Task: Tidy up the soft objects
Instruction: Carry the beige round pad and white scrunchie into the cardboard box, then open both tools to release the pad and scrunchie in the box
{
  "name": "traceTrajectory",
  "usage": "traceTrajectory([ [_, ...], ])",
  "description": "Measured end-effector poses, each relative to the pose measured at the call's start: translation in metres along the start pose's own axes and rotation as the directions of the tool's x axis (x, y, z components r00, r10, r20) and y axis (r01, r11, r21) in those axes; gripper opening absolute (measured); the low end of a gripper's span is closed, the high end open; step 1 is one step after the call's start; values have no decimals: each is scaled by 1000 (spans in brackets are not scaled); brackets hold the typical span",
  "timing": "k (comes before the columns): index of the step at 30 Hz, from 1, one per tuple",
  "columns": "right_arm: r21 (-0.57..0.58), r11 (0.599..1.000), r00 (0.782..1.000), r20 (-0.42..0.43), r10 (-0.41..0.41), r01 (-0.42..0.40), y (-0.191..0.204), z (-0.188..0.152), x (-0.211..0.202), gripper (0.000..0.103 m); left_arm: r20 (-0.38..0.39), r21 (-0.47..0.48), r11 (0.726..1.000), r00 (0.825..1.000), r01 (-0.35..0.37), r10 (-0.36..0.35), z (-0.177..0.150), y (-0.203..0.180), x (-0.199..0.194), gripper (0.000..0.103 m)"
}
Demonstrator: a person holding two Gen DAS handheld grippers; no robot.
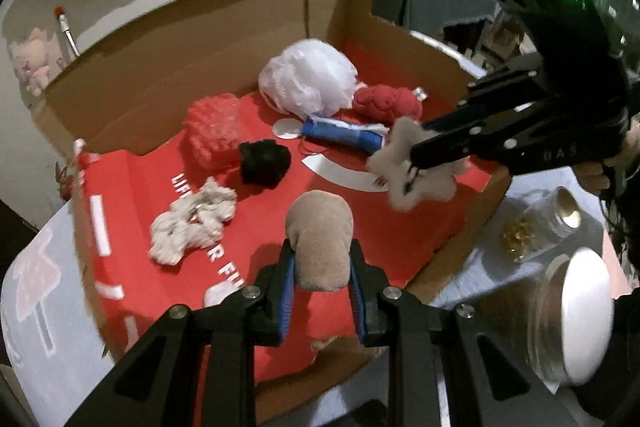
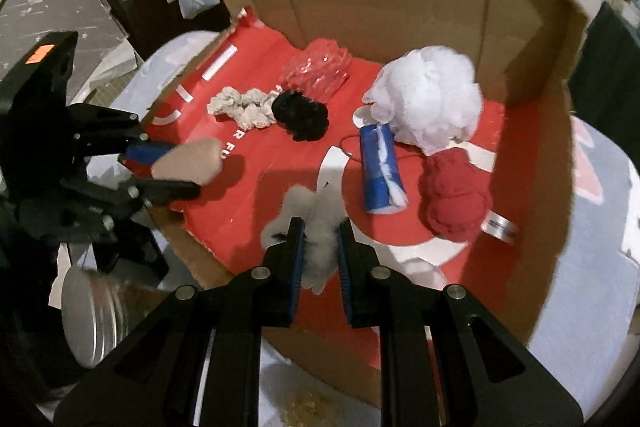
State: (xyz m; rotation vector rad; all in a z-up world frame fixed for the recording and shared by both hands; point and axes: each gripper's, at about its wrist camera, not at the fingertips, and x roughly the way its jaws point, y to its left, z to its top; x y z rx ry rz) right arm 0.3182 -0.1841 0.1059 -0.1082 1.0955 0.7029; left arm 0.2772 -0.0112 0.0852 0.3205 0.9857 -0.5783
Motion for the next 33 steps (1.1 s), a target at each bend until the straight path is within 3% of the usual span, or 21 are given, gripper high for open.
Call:
traceTrajectory([
  [9, 18, 998, 990, -133, -55, 58, -4, 14, 31, 15, -109, -3, 1000, 994, -16, 16, 14, 1, 33, 26],
  [16, 34, 997, 980, -185, -66, 74, -10, 16, 45, 16, -157, -31, 999, 987, -30, 25, 17, 9, 51, 29],
  [30, 37, 994, 974, -205, -96, 105, -9, 22, 54, 19, -155, -42, 999, 988, -32, 25, 18, 15, 55, 33],
  [33, 27, 993, 973, -206, -108, 116, -6, 22, 55, 19, -153, -38, 999, 988, -35, 29, 17, 13, 55, 38],
])
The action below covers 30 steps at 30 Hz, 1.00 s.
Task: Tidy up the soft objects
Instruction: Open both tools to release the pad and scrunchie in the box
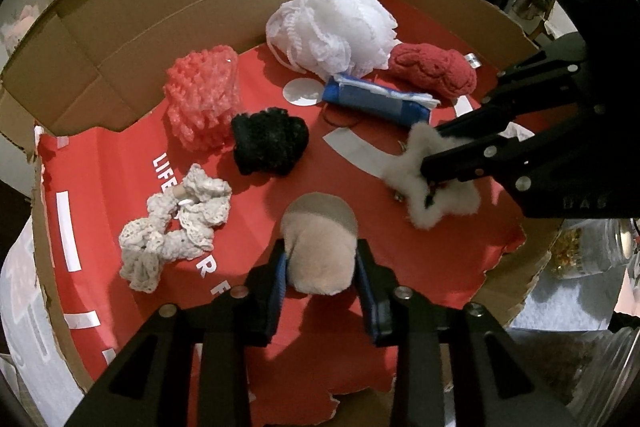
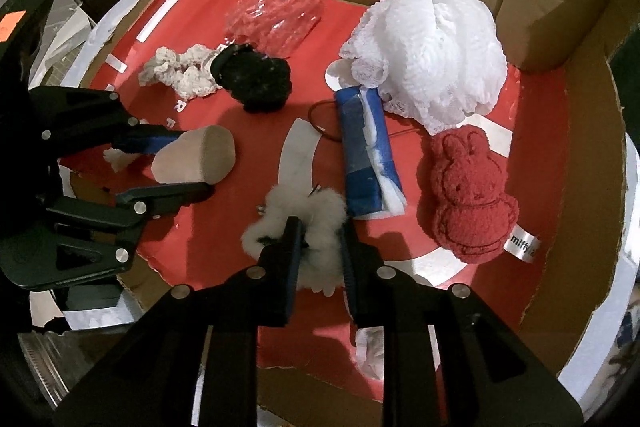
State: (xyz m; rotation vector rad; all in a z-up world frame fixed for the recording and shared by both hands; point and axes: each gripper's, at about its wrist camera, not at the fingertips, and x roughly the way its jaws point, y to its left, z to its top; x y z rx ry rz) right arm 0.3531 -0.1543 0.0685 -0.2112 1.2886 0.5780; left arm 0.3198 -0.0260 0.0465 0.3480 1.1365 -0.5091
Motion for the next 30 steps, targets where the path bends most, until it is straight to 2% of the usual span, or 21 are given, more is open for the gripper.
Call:
traceTrajectory([
  [6, -8, 1000, 1000, -4, -19, 19, 2, 0, 3, 22, 2, 5, 1000, 1000, 0, 0, 0, -4, -5, 40],
  [10, -10, 1000, 1000, -4, -30, 30, 4, 0, 4, 23, 14, 4, 1000, 1000, -4, 4, 0, -4, -6, 45],
  [13, -10, 999, 999, -2, -45, 45, 5, 0, 5, 41, 25, 1, 1000, 1000, -5, 5, 0, -4, -8, 50],
  [14, -11, 999, 999, 5, -52, 52, 5, 0, 3, 59, 27, 1, 1000, 1000, -6, 6, -1, -3, -9, 51],
  [15, -12, 998, 998, 16, -55, 55, 5, 0, 2, 64, 30, 0, 1000, 1000, -8, 8, -1, -3, -10, 51],
  [18, -16, 996, 995, 50, -82, 83, 7, 0, -6, 64, 46, -12, 1000, 999, -14, 14, -1, 0, -14, 56],
  [22, -2, 994, 991, 74, -111, 111, 9, 0, -17, 64, 83, -32, 999, 996, -24, 27, -1, 4, -25, 70],
  [26, 11, 991, 986, 104, -132, 131, 9, -4, -31, 64, 121, -65, 997, 992, -30, 38, -2, 9, -40, 75],
  [28, 34, 991, 984, 123, -130, 126, 10, -7, -40, 67, 139, -82, 996, 989, -33, 44, -5, 9, -48, 82],
  [30, 47, 990, 980, 144, -140, 134, 11, -11, -49, 71, 159, -97, 994, 986, -41, 56, -7, 9, -55, 83],
])
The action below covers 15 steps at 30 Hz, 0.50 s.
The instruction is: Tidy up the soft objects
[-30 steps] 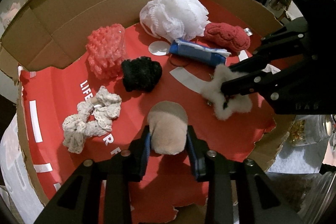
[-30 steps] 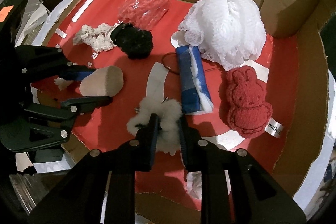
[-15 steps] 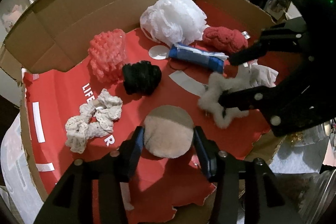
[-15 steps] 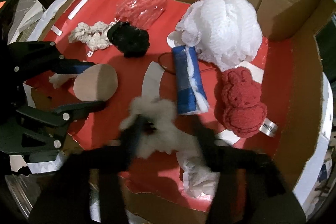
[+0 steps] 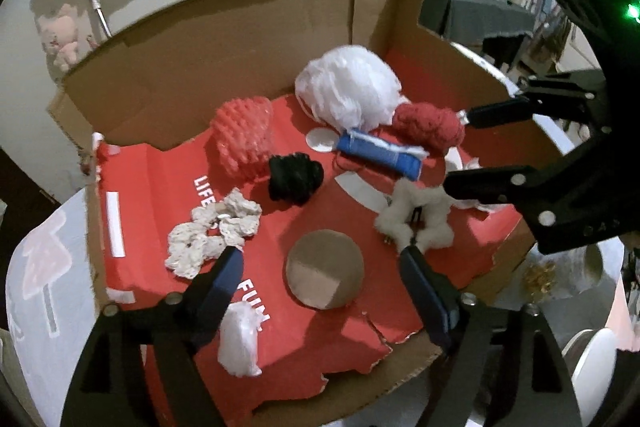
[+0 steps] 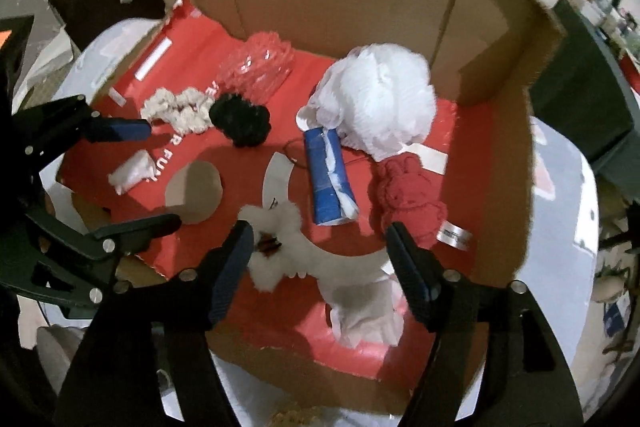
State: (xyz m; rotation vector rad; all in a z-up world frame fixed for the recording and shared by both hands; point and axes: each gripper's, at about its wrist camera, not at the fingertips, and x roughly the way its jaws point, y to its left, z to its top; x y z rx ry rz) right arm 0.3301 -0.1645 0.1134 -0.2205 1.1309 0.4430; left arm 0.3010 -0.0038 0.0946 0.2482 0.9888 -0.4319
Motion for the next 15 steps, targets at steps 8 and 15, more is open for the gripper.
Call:
traceTrajectory([
  [8, 69, 997, 997, 71, -32, 27, 0, -14, -32, 73, 73, -86, 996, 996, -37, 44, -7, -7, -23, 93],
  [15, 150, 988, 989, 132, -61, 41, -4, -35, -51, 74, 83, -217, 966, 984, -139, 160, -22, 3, -34, 97],
])
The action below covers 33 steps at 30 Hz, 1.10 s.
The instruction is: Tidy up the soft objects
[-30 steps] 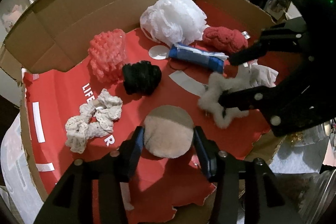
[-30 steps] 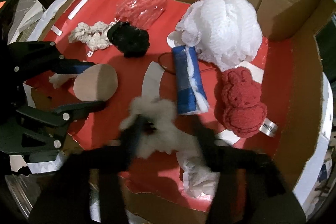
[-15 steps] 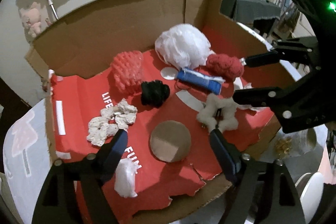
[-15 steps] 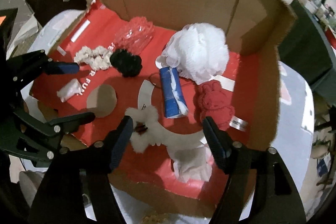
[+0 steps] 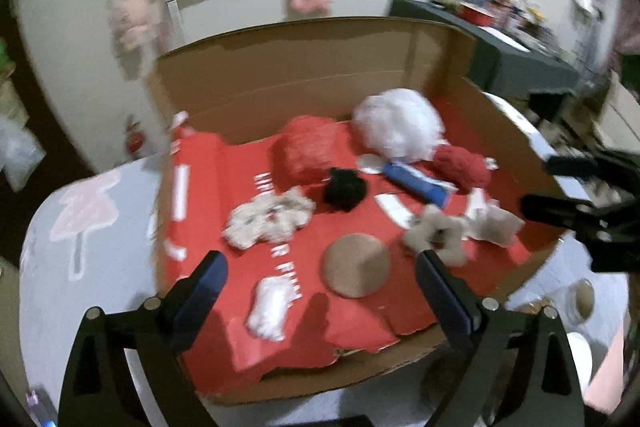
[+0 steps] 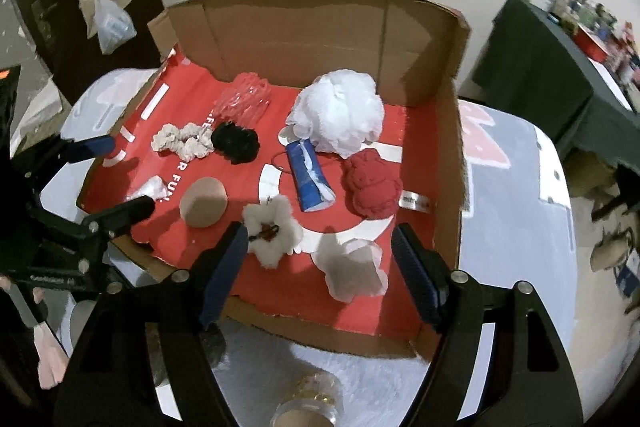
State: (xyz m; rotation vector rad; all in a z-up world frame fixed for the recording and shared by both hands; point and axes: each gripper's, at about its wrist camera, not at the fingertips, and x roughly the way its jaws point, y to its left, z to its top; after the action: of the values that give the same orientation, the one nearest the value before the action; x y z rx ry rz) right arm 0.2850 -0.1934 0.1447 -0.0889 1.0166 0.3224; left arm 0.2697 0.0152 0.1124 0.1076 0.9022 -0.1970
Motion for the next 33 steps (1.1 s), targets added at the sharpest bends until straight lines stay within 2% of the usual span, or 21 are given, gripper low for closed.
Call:
traceTrajectory([
  [6, 56, 998, 1000, 32, -1, -1, -2, -14, -5, 74, -5, -29, 998, 998, -57, 57, -14, 2, -1, 97],
  [16, 70, 996, 997, 40, -66, 63, 3, -34, 10, 74, -34, -84, 995, 998, -52, 49, -29, 2, 6, 97],
  [23, 94, 993, 997, 28, -74, 71, 1, -39, 22, 74, -70, -107, 992, 995, -71, 64, -33, 7, 20, 97],
  [29, 119, 991, 998, 21, -66, 63, -5, -44, 30, 74, -73, -116, 990, 995, -73, 65, -34, 10, 22, 97],
  [33, 114, 990, 996, 28, -88, 84, -5, -45, 29, 74, -68, -117, 990, 995, -77, 69, -34, 11, 22, 97],
])
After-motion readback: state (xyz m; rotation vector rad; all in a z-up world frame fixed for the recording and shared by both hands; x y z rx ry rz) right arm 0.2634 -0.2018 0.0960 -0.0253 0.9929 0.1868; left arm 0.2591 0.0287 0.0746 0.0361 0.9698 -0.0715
